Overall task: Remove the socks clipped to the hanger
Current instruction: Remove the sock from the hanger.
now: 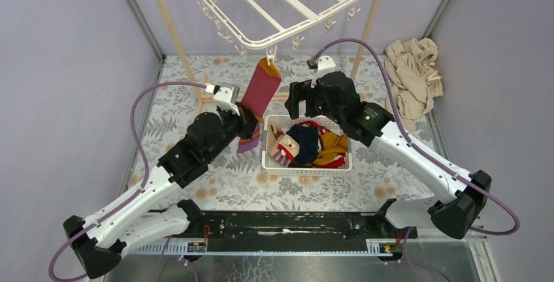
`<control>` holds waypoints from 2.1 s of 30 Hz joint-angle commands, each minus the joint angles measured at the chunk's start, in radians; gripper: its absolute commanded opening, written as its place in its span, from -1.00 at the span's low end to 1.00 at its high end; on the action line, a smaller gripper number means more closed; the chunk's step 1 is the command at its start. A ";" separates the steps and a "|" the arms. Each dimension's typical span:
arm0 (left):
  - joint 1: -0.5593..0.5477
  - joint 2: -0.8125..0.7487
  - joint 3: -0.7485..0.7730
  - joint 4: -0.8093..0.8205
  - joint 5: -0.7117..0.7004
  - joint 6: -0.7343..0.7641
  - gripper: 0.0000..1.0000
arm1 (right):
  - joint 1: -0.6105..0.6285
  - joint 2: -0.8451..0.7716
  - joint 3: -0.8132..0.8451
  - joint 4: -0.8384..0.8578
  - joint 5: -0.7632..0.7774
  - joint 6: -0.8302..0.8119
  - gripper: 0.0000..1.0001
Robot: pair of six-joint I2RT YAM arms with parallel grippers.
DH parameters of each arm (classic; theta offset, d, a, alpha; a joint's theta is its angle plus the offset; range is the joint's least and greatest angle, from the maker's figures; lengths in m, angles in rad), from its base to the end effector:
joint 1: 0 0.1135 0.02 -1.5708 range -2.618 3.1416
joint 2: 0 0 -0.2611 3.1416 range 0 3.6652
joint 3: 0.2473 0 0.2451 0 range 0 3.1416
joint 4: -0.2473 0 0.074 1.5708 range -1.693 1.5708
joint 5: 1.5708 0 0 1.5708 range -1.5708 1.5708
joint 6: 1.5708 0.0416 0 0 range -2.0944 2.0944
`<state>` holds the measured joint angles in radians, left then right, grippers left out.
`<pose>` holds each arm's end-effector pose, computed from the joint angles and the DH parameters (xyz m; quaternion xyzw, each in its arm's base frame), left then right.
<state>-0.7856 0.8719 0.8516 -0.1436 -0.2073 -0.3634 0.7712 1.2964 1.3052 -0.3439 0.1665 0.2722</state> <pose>0.1503 -0.1382 0.3498 0.0935 0.7557 -0.2834 0.5830 0.2163 0.2007 0.3891 -0.1539 0.7990 0.2289 0.5343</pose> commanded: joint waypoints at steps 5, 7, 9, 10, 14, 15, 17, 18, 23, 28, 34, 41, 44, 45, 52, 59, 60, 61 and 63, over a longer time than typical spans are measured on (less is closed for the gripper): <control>-0.006 -0.003 0.048 -0.006 0.003 0.007 -0.88 | -0.007 0.009 0.064 0.054 0.009 0.021 0.95; -0.006 0.016 0.052 0.005 0.018 0.007 -0.88 | -0.006 -0.001 0.069 0.045 0.031 0.010 0.94; -0.006 0.037 0.063 0.011 0.032 0.008 -0.88 | -0.007 -0.019 0.070 0.037 0.050 -0.002 0.94; -0.006 0.048 0.070 0.011 0.040 0.009 -0.88 | -0.006 -0.027 0.072 0.030 0.058 -0.007 0.95; -0.006 0.079 0.088 0.013 0.076 0.010 -0.89 | -0.006 -0.071 0.067 0.017 0.075 -0.020 0.90; -0.005 0.085 0.089 0.017 0.082 0.012 -0.89 | -0.007 -0.081 0.063 0.018 0.084 -0.024 0.89; -0.006 0.100 0.095 0.019 0.092 0.014 -0.88 | -0.006 -0.097 0.058 0.022 0.099 -0.038 0.87; -0.006 0.109 0.101 0.018 0.101 0.017 -0.89 | -0.006 -0.101 0.060 0.023 0.105 -0.045 0.85; -0.006 0.156 0.124 0.012 0.116 0.025 -0.89 | -0.006 -0.092 0.097 0.028 0.105 -0.064 0.73; -0.006 0.192 0.150 0.013 0.125 0.034 -0.89 | -0.006 -0.116 0.107 0.097 0.069 -0.074 0.59; -0.006 0.215 0.194 -0.020 0.138 0.031 -0.90 | -0.001 -0.084 0.217 0.099 0.009 -0.102 0.45; -0.006 0.224 0.191 -0.006 0.130 0.026 -0.90 | 0.129 -0.003 0.357 0.069 0.137 -0.190 0.46; -0.006 0.236 0.194 0.005 0.135 0.027 -0.90 | 0.161 0.017 0.382 0.081 0.186 -0.214 0.46; -0.006 0.241 0.194 0.008 0.137 0.027 -0.90 | 0.171 0.025 0.389 0.084 0.206 -0.225 0.45; -0.006 0.270 0.214 0.022 0.159 0.024 -0.91 | 0.290 0.081 0.408 0.164 0.419 -0.381 0.46; -0.006 0.258 0.215 0.025 0.177 0.013 -0.91 | 0.341 0.135 0.419 0.276 0.588 -0.510 0.46; -0.006 0.253 0.212 0.024 0.178 0.011 -0.91 | 0.341 0.143 0.424 0.285 0.598 -0.518 0.46; -0.007 0.247 0.210 0.024 0.180 0.009 -0.91 | 0.341 0.150 0.430 0.295 0.608 -0.526 0.46; -0.006 0.235 0.205 0.022 0.183 0.005 -0.91 | 0.341 0.159 0.436 0.314 0.614 -0.538 0.46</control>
<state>-0.7856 1.1389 1.0317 -0.1696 -0.0441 -0.3561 1.1038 1.4437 1.6863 -0.1448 0.6880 -0.1928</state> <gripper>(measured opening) 0.088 0.730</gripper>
